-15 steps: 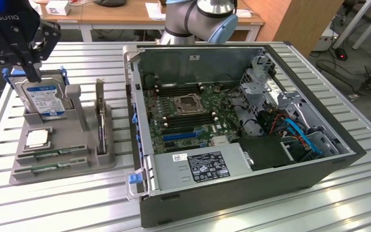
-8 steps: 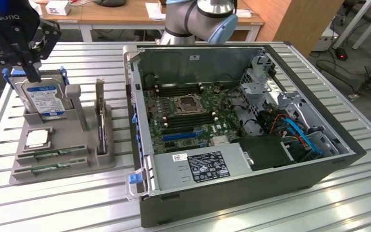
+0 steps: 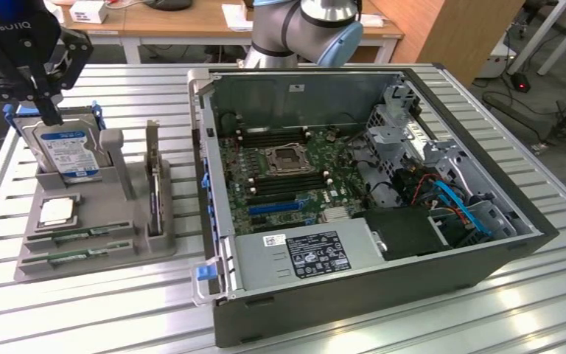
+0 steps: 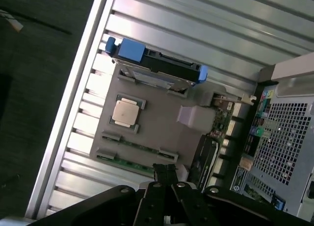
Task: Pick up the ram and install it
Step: 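Pick up the ram and move it above insertion slot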
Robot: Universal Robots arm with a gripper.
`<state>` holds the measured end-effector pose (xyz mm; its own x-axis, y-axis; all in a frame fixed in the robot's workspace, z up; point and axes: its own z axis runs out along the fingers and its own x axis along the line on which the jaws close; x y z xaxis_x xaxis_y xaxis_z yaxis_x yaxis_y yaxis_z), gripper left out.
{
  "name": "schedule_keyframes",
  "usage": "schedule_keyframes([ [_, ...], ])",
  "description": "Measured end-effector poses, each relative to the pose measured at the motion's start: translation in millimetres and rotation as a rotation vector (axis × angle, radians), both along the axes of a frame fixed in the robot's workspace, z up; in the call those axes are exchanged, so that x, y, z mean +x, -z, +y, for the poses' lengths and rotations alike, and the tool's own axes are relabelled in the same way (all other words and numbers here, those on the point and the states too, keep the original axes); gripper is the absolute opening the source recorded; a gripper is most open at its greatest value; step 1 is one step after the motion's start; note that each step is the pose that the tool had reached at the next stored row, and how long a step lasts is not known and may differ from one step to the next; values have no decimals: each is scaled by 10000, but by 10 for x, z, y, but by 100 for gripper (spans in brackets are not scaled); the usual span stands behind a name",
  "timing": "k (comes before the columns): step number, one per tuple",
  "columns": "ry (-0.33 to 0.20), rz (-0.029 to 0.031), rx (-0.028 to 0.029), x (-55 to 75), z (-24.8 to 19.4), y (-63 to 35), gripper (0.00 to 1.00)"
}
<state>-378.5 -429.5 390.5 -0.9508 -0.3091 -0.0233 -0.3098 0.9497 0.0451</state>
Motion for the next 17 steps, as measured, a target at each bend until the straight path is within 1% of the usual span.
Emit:
schedule_keyframes([
  [17,-2325,0,0,0,0,2,9],
])
